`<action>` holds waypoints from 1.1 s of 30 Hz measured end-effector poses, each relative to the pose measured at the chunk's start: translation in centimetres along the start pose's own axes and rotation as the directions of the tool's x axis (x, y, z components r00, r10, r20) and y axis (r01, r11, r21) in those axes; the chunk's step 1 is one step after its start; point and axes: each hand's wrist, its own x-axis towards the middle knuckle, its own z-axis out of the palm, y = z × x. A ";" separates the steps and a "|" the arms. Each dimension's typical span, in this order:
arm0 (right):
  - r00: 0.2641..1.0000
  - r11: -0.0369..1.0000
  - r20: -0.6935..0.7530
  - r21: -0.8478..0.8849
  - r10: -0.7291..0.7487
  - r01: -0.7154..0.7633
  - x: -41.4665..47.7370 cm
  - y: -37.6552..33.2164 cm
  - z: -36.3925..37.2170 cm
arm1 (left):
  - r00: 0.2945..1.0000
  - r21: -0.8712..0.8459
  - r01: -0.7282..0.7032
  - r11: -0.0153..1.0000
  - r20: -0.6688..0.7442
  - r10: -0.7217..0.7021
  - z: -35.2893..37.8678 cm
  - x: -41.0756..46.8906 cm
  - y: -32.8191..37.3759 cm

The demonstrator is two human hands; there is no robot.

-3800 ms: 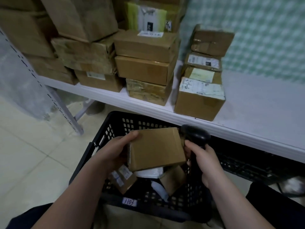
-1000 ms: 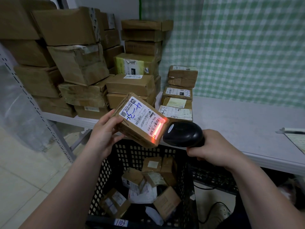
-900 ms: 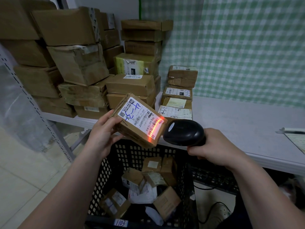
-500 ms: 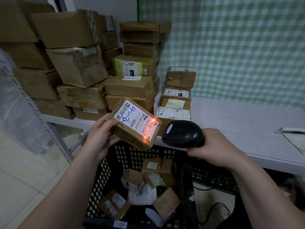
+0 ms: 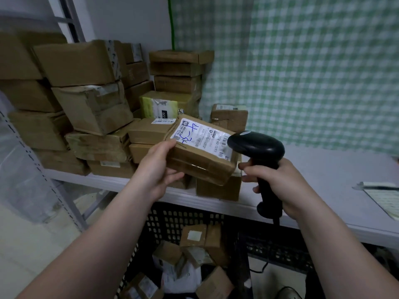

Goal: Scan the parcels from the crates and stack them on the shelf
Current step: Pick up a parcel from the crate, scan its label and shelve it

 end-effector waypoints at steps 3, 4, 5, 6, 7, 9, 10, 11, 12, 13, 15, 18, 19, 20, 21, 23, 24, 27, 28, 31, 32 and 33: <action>0.998 0.996 -0.069 0.089 -0.001 0.007 2.0 -0.7 -0.8 | 0.998 -0.023 0.060 0.998 0.008 -0.060 3.3 1.3 0.6; 0.996 0.994 -0.093 0.105 -0.001 0.011 2.9 -0.9 -1.1 | 0.997 -0.023 0.071 0.997 0.009 -0.071 4.3 2.0 0.7; 0.993 0.992 -0.114 0.123 0.001 0.013 3.8 -1.1 -1.4 | 0.997 -0.014 0.079 0.997 0.010 -0.079 5.3 2.7 0.9; 0.991 0.990 -0.130 0.143 0.004 0.014 4.8 -1.3 -1.7 | 0.996 0.007 0.092 0.996 0.015 -0.092 6.3 3.4 1.1; 0.990 0.987 -0.142 0.160 0.006 0.017 5.9 -1.5 -2.0 | 0.994 0.033 0.103 0.994 0.021 -0.104 7.1 4.3 1.2; 0.988 0.984 -0.156 0.176 0.009 0.019 8.1 -1.7 -2.6 | 0.991 0.090 0.127 0.988 0.022 -0.129 8.6 6.1 1.4; 0.987 0.984 -0.159 0.178 0.016 0.013 9.2 -1.8 -2.9 | 0.990 0.121 0.135 0.983 0.014 -0.138 9.2 7.2 1.4; 0.987 0.984 -0.160 0.179 0.026 0.003 10.4 -1.7 -3.2 | 0.990 0.151 0.142 0.978 0.000 -0.144 9.8 8.2 1.3; 0.986 0.983 -0.160 0.181 0.041 -0.011 11.5 -1.6 -3.4 | 0.989 0.173 0.145 0.974 -0.017 -0.144 10.3 9.2 1.2; 0.986 0.983 -0.159 0.182 0.057 -0.027 12.6 -1.4 -3.6 | 0.989 0.185 0.148 0.972 -0.032 -0.144 10.7 10.1 1.1; 0.986 0.981 -0.145 0.183 0.087 -0.060 14.7 -0.9 -3.9 | 0.987 0.194 0.157 0.968 -0.059 -0.148 11.3 11.9 0.8; 0.986 0.977 -0.104 0.180 0.130 -0.110 17.4 0.2 -3.7 | 0.982 0.218 0.180 0.959 -0.094 -0.163 11.8 14.6 0.3; 0.985 0.976 -0.094 0.178 0.146 -0.127 18.1 0.6 -3.6 | 0.981 0.226 0.181 0.957 -0.107 -0.160 11.8 15.4 0.1; 0.983 0.973 -0.088 0.179 0.162 -0.145 18.8 1.0 -3.5 | 0.980 0.234 0.182 0.955 -0.118 -0.158 11.9 16.1 -0.1; 0.980 0.970 -0.083 0.181 0.180 -0.163 19.4 1.4 -3.4 | 0.980 0.236 0.180 0.955 -0.125 -0.154 12.0 16.7 -0.3; 0.973 0.963 -0.072 0.174 0.219 -0.204 20.2 2.0 -3.1 | 0.982 0.239 0.167 0.956 -0.131 -0.139 12.2 17.7 -0.7; 0.969 0.961 -0.066 0.164 0.238 -0.224 20.5 2.3 -2.9 | 0.983 0.243 0.162 0.956 -0.130 -0.133 12.3 18.1 -1.0; 0.963 0.954 -0.044 0.156 0.267 -0.257 20.9 2.8 -2.7 | 0.982 0.228 0.162 0.960 -0.130 -0.135 12.3 18.5 -1.6; 0.962 0.952 -0.035 0.159 0.271 -0.263 20.9 2.8 -2.6 | 0.982 0.211 0.167 0.963 -0.124 -0.143 12.3 18.4 -1.7; 0.960 0.953 -0.030 0.136 0.277 -0.271 20.4 2.8 -2.3 | 0.986 0.211 0.154 0.965 -0.099 -0.136 12.0 17.9 -2.0; 0.961 0.956 -0.038 0.121 0.274 -0.267 20.1 2.8 -2.2 | 0.988 0.227 0.145 0.963 -0.088 -0.128 11.9 17.5 -2.0; 0.962 0.959 -0.048 0.108 0.267 -0.261 19.7 2.6 -2.2 | 0.991 0.238 0.132 0.962 -0.069 -0.119 11.7 17.1 -1.9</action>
